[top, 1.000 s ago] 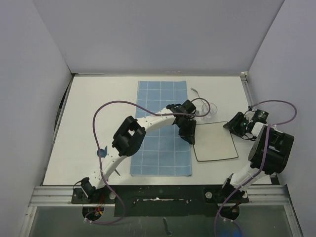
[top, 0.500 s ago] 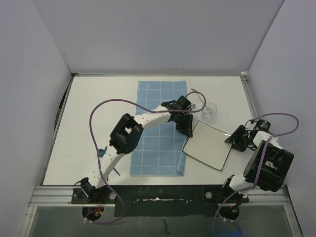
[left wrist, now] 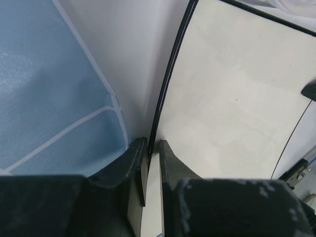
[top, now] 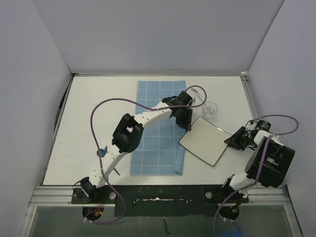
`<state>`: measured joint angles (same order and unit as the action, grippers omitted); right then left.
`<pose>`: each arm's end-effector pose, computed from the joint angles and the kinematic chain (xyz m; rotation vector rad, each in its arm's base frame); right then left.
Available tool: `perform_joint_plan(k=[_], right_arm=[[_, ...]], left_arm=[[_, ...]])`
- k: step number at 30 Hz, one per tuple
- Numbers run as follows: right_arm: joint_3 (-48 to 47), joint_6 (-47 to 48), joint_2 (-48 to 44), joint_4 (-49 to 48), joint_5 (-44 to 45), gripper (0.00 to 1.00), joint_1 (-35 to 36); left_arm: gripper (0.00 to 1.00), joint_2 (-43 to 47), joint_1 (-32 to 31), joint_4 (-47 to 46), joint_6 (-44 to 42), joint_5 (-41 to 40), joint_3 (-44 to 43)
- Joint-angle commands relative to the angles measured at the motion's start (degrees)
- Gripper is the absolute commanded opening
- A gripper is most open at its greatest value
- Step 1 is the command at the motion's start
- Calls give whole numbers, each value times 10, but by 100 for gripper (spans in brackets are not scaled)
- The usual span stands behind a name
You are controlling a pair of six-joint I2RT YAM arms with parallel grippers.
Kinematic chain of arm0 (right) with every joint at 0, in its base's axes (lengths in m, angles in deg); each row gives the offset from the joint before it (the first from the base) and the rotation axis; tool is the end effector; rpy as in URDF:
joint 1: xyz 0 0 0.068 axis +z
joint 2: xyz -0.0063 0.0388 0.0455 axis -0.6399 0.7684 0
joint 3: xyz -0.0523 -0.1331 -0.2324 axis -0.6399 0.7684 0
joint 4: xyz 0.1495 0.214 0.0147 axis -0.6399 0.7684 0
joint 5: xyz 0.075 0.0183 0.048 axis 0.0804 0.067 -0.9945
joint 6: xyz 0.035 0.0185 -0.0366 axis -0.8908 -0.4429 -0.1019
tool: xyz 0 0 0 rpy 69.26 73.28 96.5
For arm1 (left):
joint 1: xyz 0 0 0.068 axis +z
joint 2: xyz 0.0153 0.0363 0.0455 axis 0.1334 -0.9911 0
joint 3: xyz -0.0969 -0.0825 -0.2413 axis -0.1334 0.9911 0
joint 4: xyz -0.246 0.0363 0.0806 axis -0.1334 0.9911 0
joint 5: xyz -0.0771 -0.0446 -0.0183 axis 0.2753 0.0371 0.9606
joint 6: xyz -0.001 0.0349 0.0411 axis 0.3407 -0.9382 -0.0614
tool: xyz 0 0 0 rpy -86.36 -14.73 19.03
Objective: Set the dinner table for one person
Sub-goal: Pick up the plate at the center of the board.
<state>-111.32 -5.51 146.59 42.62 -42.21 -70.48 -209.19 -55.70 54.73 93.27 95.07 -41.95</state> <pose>0.2181 -0.1096 0.1432 1.0551 2.4978 0.6547 0.3523 -0.4081 0.1545 0.4715 2.7585 -0.8550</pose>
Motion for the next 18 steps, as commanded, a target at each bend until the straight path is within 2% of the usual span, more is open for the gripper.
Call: perform_joint_plan(k=[1,7,18], right_arm=[[-11,-23,10,42,-67,0,27],[-16,-23,6,40,-79,0,27],[-24,-30,-12,37,-108,0,32]], left_arm=[[0,-61,-67,-14,-6,10,-91],[0,-79,-82,29,-20,-5,-156],[0,-25,-106,28,-41,-62,-113]])
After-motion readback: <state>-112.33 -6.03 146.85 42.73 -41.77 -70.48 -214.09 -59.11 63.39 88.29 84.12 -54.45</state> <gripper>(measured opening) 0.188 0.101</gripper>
